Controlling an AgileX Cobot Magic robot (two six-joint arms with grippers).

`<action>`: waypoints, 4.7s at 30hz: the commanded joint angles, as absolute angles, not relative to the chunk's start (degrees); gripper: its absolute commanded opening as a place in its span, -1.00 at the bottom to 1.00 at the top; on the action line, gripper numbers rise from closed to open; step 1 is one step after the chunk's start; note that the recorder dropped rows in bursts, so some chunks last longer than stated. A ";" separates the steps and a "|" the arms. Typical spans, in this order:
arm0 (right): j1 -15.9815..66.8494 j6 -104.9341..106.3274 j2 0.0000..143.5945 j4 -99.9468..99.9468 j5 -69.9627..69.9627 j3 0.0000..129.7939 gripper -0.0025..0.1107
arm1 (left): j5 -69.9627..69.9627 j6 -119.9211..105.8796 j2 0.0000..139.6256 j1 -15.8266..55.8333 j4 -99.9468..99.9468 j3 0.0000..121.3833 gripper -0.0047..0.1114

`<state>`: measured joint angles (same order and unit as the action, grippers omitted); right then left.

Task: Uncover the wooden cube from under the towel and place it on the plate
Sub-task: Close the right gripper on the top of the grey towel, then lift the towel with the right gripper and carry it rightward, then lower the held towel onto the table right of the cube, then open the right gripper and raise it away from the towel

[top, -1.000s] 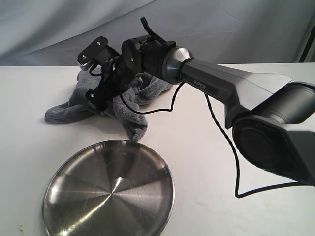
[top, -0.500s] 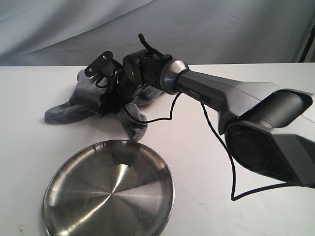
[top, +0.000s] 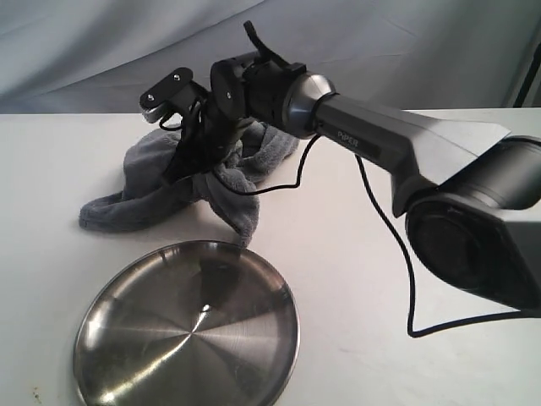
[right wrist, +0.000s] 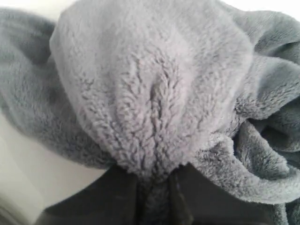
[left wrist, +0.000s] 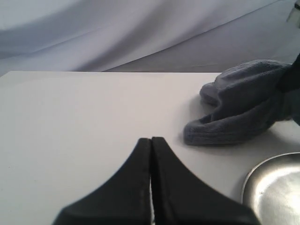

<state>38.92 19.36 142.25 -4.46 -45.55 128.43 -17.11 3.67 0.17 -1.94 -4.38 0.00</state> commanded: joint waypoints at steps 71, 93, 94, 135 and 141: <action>25.59 25.45 108.13 11.02 -69.96 128.69 -0.96 | -16.31 3.91 0.00 -1.66 -4.05 0.00 -0.91; 19.97 34.59 113.28 -5.76 -67.76 119.02 -0.96 | -16.31 3.91 0.00 -1.66 -4.05 0.00 -0.91; 19.97 34.88 114.50 -5.96 -67.40 118.45 -0.96 | -16.31 3.91 0.00 -1.66 -4.05 0.00 -0.91; 20.08 33.54 138.99 -4.23 -62.77 115.80 0.85 | -16.31 3.91 0.00 -1.66 -4.05 0.00 -0.91; 20.08 33.42 131.10 -4.23 -63.64 115.80 0.85 | -16.31 3.91 0.00 -1.66 -4.05 0.00 -0.91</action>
<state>19.94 33.23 133.80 -3.68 -63.01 116.17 -16.97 3.67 0.17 -1.94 -4.38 0.00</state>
